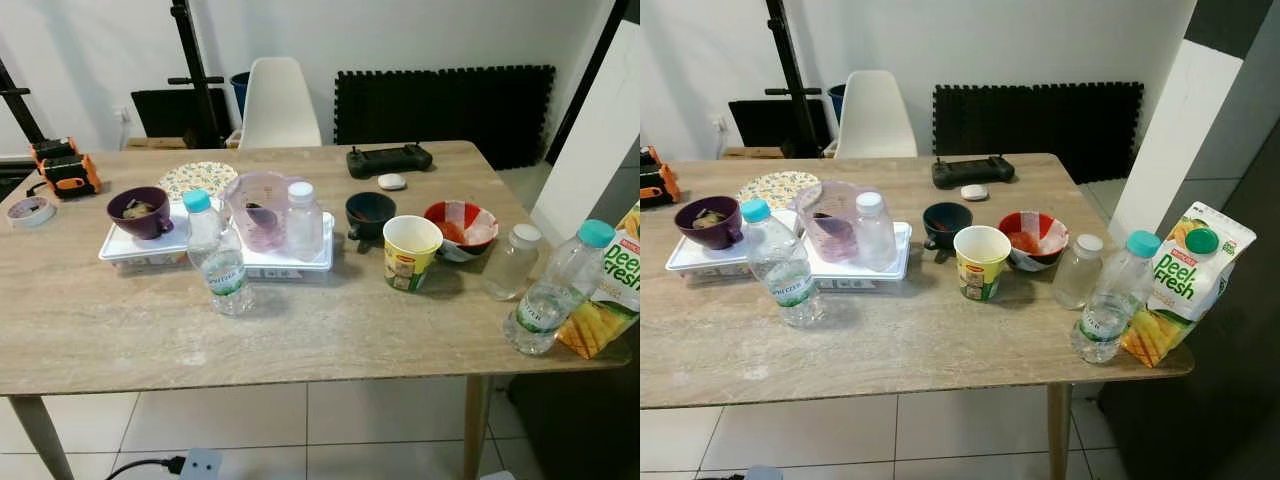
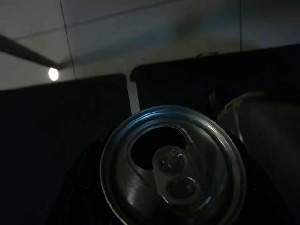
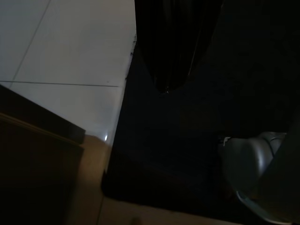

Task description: Restocking fridge

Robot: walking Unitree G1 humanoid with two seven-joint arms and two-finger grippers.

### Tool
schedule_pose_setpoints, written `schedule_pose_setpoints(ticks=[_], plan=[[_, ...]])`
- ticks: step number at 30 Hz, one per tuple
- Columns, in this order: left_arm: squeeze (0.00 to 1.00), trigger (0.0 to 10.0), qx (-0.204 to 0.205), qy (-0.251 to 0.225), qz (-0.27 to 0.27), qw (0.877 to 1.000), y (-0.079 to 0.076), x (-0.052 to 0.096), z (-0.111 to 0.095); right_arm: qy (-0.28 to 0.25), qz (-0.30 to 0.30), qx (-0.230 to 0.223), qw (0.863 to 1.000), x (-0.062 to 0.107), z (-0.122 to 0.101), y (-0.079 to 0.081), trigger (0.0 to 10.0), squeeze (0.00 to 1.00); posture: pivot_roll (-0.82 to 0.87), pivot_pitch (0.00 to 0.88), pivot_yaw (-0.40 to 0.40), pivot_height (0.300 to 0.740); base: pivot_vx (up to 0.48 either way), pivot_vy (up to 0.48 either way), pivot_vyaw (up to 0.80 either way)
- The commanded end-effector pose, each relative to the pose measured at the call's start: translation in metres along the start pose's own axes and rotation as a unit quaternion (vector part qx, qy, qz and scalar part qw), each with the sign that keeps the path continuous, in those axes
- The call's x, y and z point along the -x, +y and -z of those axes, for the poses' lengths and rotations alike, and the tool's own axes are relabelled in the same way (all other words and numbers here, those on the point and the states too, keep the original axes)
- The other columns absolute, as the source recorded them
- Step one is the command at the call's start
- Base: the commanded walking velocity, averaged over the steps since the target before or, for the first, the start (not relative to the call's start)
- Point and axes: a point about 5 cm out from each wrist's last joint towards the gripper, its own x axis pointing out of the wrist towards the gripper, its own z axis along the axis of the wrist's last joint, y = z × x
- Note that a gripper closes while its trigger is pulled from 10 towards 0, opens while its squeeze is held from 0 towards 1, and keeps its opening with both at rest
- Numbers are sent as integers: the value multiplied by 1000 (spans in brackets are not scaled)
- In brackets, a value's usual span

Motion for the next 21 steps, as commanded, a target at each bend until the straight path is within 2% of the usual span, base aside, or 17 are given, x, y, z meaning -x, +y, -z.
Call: schedule_pose_setpoints(ticks=[1,3,4,7,10,21], plan=[[0,10000,16,7,-24,1000,21,1,4,-16,-8,6,1000,1,-4,-9,10000,0,-64,58,-5,740,0,0,0],[0,10000,24,5,-31,999,26,1,3,-16,-13,16,1000,1,-6,-8,10000,0,-69,43,8,740,0,0,0],[0,10000,43,7,-41,998,30,1,3,-20,-17,16,1000,0,-9,-5,10000,0,-72,32,22,740,0,0,0],[0,10000,64,8,-53,997,36,1,3,-30,-21,27,999,0,-16,-1,10000,0,-52,30,17,740,0,0,0],[0,10000,73,7,-55,996,35,1,3,-22,-21,32,999,0,-12,0,10000,0,-55,17,24,740,0,0,0],[0,10000,54,12,-46,997,34,1,6,-10,-15,0,1000,1,1,-3,10000,0,-42,0,24,740,0,0,0]])
